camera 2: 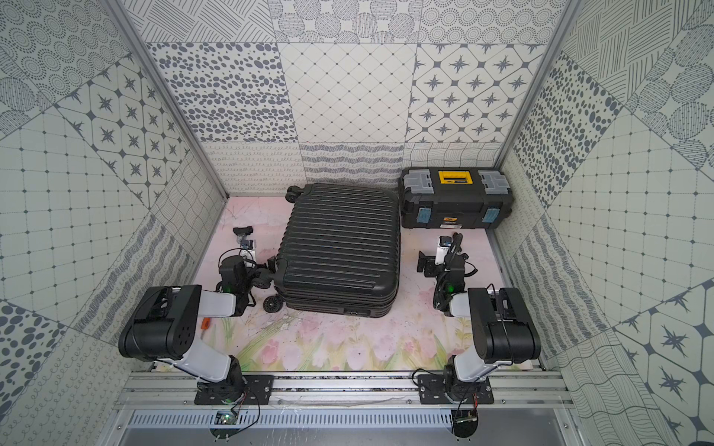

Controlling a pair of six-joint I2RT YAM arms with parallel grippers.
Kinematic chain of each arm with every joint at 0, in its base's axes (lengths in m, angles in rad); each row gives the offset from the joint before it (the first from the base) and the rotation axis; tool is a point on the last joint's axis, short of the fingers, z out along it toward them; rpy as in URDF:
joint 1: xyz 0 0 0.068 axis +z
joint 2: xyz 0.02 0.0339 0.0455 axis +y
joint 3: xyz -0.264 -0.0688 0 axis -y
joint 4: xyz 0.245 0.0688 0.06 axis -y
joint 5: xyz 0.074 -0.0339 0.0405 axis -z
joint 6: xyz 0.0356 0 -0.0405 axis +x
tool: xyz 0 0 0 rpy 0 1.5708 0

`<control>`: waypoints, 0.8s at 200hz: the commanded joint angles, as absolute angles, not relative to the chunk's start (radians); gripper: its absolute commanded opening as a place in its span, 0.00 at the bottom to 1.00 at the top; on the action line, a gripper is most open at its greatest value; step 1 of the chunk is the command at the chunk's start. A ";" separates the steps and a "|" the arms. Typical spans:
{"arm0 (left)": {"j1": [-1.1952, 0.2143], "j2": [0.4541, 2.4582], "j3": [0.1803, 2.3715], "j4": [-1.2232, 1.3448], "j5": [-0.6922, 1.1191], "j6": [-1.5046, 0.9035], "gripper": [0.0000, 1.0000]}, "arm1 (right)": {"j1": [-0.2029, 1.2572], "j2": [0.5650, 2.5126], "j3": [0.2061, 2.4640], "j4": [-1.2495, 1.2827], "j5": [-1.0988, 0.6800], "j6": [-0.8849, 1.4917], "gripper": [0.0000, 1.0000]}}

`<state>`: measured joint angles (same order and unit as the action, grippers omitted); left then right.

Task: Open the suitcase zippers
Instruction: Adjust the suitcase at the center of the board.

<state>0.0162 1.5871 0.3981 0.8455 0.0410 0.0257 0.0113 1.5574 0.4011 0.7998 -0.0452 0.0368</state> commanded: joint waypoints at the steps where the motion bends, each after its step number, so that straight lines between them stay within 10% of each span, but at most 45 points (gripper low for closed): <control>1: 0.017 1.584 0.411 0.865 0.046 0.032 0.99 | 0.008 1.559 0.422 0.825 -0.056 0.030 0.99; 35: 0.015 1.508 0.376 0.873 -0.058 -0.009 0.99 | 0.027 1.543 0.429 0.827 -0.026 0.023 0.99; 85: 0.014 1.127 0.499 0.465 -0.182 -0.124 0.99 | 0.285 1.160 0.535 0.414 0.469 0.015 0.99; 160: -0.267 1.007 1.138 -0.621 -0.114 -0.341 0.99 | 0.648 0.920 1.101 -0.512 0.487 0.135 0.99</control>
